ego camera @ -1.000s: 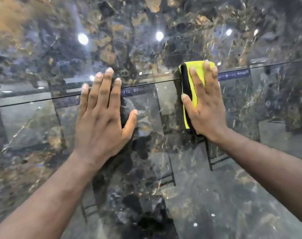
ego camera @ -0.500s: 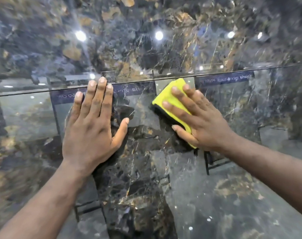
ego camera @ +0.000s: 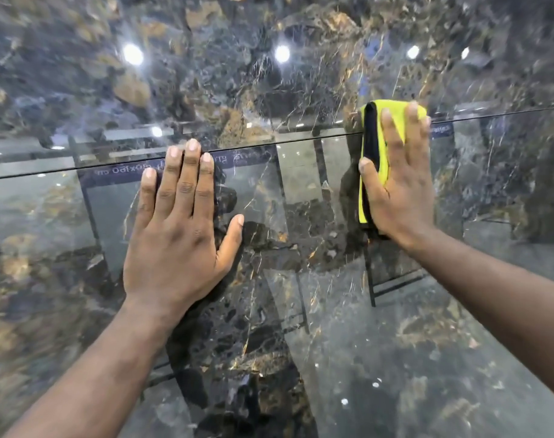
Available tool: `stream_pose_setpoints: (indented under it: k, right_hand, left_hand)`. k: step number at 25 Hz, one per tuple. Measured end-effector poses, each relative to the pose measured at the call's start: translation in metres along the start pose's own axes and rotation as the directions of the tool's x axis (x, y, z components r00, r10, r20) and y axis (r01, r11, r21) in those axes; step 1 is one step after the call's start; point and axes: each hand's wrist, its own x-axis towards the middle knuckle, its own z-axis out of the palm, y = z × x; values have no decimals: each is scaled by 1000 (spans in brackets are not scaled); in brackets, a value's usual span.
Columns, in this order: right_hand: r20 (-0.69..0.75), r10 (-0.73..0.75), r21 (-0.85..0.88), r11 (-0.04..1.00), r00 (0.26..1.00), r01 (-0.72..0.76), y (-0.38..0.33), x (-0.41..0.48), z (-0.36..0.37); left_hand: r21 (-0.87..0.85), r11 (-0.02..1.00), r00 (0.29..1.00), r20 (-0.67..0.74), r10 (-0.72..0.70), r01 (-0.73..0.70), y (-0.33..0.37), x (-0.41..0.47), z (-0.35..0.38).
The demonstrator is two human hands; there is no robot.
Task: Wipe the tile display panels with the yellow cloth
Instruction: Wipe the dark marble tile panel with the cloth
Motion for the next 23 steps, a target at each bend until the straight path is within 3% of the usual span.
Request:
stream_pose_setpoints:
  k: [1, 2, 3, 4, 5, 6, 8, 9, 10, 11, 12, 13, 14, 15, 17, 18, 19, 20, 21, 22, 23]
  right_hand:
    - [-15, 67, -11, 998, 998, -67, -8, -9, 4]
    - [-11, -48, -41, 998, 999, 47, -10, -22, 8]
    - [41, -264, -58, 962, 964, 266, -6, -36, 10]
    - [97, -444, -76, 889, 891, 451, 5, -45, 5]
    - [118, -500, -91, 855, 858, 510, 15, -42, -3]
    - [100, -438, -94, 890, 894, 446, 22, -35, -7]
    - [8, -51, -8, 999, 999, 51, 19, -20, -3]
    - [-8, 110, 10, 994, 994, -110, 12, -17, 1]
    - [-16, 103, -25, 994, 995, -104, 6, -18, 4]
    - [-7, -62, -68, 996, 998, 62, 6, -23, 6]
    - [51, -324, -93, 940, 945, 327, 15, -29, 3]
    - [118, -542, -116, 825, 832, 553, 31, -31, -4]
    - [145, -613, -134, 765, 777, 629, 47, -26, -12]
    - [125, -576, -140, 796, 808, 589, 63, -17, -14]
    - [17, -178, -21, 984, 984, 178, 76, -4, -12]
    - [-5, -42, -8, 999, 999, 42, 77, -1, -11]
    - [-9, -99, -51, 994, 995, 98, 78, -2, -10]
    - [30, -308, -89, 947, 951, 310, 86, -5, -12]
    - [99, -532, -112, 834, 841, 541, 102, -4, -18]
    - [118, -623, -116, 765, 774, 633, 119, 4, -26]
    - [91, -576, -109, 805, 812, 583, 132, 14, -31]
  left_hand:
    - [1, 1000, 1000, 1, 5, -5, 0, 0, 1]
    - [5, 1000, 1000, 4, 8, -8, -1, 0, 1]
    - [6, 1000, 1000, 10, 7, -7, -1, -1, 1]
    - [3, 1000, 1000, 17, 8, -8, -1, -1, 1]
    - [-1, 1000, 1000, 24, 11, -11, 0, -1, 0]
    - [0, 1000, 999, 29, 18, -18, 0, 0, -1]
    - [-1, 999, 998, 47, 45, -45, 0, 2, -2]
    - [-11, 999, 998, 51, 47, -46, 0, 2, -3]
    - [-23, 999, 998, 52, 34, -33, 1, 3, -4]
    - [-33, 999, 999, 52, 15, -14, 3, 3, -5]
    - [-37, 999, 999, 50, 7, -5, 7, 3, -5]
    - [-33, 999, 999, 49, 20, -18, 14, 5, -5]
    - [-31, 999, 998, 45, 44, -43, 24, 9, -4]
    - [-31, 998, 997, 37, 63, -62, 35, 15, -3]
    - [-41, 997, 998, 18, 67, -66, 61, 31, 3]
    - [-49, 997, 998, 8, 57, -57, 75, 41, 7]
    - [-56, 997, 999, -1, 49, -49, 86, 50, 9]
    - [-58, 997, 999, -8, 43, -43, 95, 59, 12]
    - [-58, 998, 999, -8, 36, -36, 107, 67, 15]
    - [-58, 998, 1000, -7, 29, -29, 118, 74, 19]
    - [-59, 998, 1000, -4, 21, -21, 129, 81, 24]
